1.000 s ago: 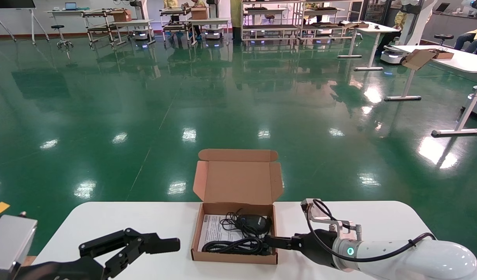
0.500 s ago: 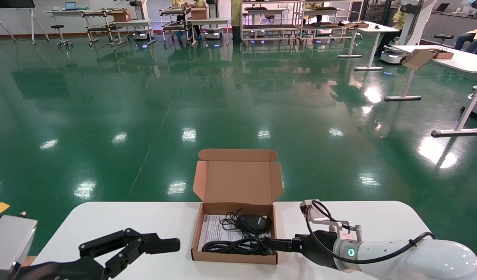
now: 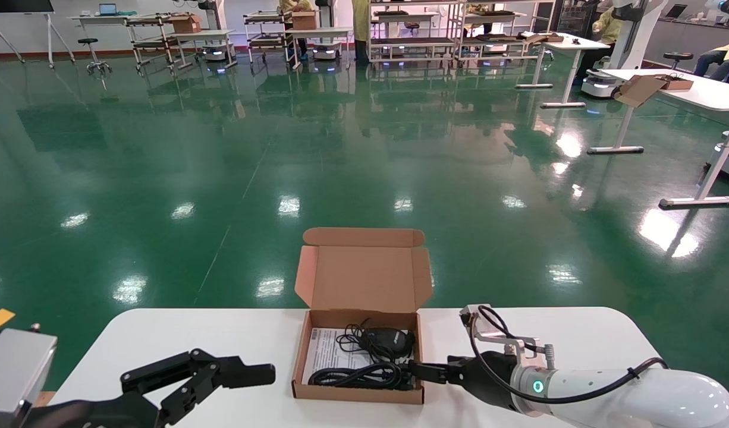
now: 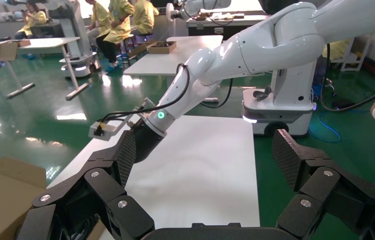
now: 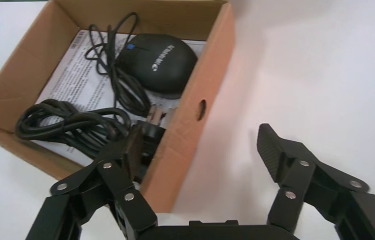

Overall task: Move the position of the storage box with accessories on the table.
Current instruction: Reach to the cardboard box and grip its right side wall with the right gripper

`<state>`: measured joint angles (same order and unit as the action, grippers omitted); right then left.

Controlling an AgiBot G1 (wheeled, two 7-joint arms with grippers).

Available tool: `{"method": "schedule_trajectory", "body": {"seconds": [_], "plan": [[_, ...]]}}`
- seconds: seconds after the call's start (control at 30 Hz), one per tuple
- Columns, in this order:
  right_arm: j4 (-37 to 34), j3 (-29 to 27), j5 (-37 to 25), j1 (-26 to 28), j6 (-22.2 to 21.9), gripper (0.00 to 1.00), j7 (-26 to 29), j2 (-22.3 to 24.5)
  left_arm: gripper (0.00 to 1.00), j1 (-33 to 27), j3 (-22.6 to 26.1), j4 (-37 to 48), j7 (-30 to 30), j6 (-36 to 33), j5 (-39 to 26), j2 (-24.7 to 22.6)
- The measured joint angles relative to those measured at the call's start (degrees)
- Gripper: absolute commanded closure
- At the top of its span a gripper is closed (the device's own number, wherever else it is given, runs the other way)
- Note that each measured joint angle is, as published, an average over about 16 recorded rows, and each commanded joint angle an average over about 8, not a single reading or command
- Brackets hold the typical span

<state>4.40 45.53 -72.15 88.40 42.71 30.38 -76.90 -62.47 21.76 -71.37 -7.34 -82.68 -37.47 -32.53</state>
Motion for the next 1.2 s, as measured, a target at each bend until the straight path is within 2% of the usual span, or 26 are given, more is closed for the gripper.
{"method": "schedule_trajectory", "body": {"seconds": [0.3, 0.63, 1.2], "plan": [[-0.37, 0.08, 0.29, 0.11, 1.09, 0.99, -0.57, 0.14, 0.00, 0.00, 0.00, 0.00, 0.00, 0.00, 0.00, 0.00], [-1.29, 0.44, 0.06, 0.42, 1.77, 0.97, -0.69, 0.29, 0.00, 0.00, 0.00, 0.00, 0.00, 0.00, 0.00, 0.00], [-2.17, 0.88, -0.30, 2.33, 5.05, 1.00, -1.00, 1.99, 0.00, 0.00, 0.00, 0.00, 0.00, 0.00, 0.00, 0.00]]}}
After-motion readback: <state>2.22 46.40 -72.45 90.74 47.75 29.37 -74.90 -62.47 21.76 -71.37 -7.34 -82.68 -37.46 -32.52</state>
